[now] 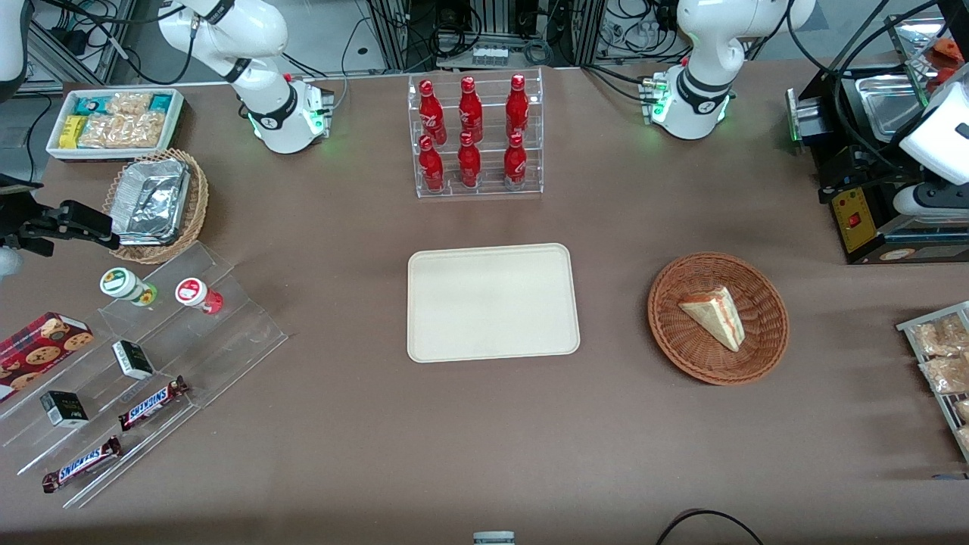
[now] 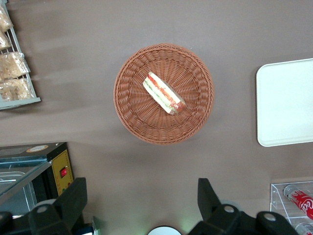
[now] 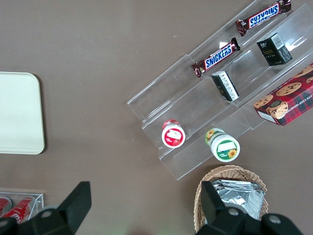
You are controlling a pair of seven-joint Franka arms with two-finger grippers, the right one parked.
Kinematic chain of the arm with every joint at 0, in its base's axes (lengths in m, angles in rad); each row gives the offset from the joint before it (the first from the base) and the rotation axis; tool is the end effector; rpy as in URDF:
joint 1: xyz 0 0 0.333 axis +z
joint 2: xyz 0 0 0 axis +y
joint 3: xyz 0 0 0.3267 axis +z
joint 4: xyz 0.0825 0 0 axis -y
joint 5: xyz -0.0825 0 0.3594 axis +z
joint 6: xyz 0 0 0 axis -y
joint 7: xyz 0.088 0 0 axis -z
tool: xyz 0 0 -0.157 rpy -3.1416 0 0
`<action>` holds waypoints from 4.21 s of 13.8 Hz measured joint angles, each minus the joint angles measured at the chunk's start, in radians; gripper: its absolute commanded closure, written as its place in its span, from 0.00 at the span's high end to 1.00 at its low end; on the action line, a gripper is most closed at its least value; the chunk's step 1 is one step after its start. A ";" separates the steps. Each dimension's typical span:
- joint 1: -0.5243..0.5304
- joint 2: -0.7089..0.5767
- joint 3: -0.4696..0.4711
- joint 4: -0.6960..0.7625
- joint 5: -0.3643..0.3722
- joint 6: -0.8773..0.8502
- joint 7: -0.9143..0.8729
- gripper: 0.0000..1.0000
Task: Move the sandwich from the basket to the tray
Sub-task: 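Move the left gripper over the wicker basket and lower toward the sandwich, then close the left gripper on the wrapped sandwich, then lift the sandwich and carry it with the left gripper over the beige tray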
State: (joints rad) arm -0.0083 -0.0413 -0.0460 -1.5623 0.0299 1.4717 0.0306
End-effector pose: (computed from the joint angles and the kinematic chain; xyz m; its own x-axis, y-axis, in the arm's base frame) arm 0.5035 -0.0229 0.6020 0.9954 -0.0816 -0.0502 -0.0832 -0.9961 -0.0302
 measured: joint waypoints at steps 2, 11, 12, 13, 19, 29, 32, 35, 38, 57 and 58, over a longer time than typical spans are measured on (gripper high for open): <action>0.000 0.001 0.000 0.000 0.001 0.001 0.003 1.00; -0.009 0.098 0.000 -0.046 0.023 0.088 -0.028 1.00; -0.009 0.108 0.000 -0.069 0.023 0.118 -0.067 1.00; -0.010 0.122 0.000 -0.098 0.023 0.161 -0.114 1.00; -0.013 0.176 -0.007 -0.329 0.023 0.491 -0.375 1.00; -0.058 0.237 -0.010 -0.585 0.023 0.849 -0.613 1.00; -0.058 0.243 -0.007 -0.637 0.023 0.902 -0.617 1.00; -0.057 0.261 -0.005 -0.645 0.023 0.918 -0.618 0.50; -0.056 0.278 -0.002 -0.645 0.023 0.931 -0.629 0.00; -0.411 0.297 -0.021 0.004 0.022 0.290 -0.675 0.00; -0.441 0.321 -0.022 0.020 0.021 0.290 -0.687 0.00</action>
State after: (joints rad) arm -0.4492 0.2802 -0.0676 -1.5425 0.0512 1.7616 -0.6559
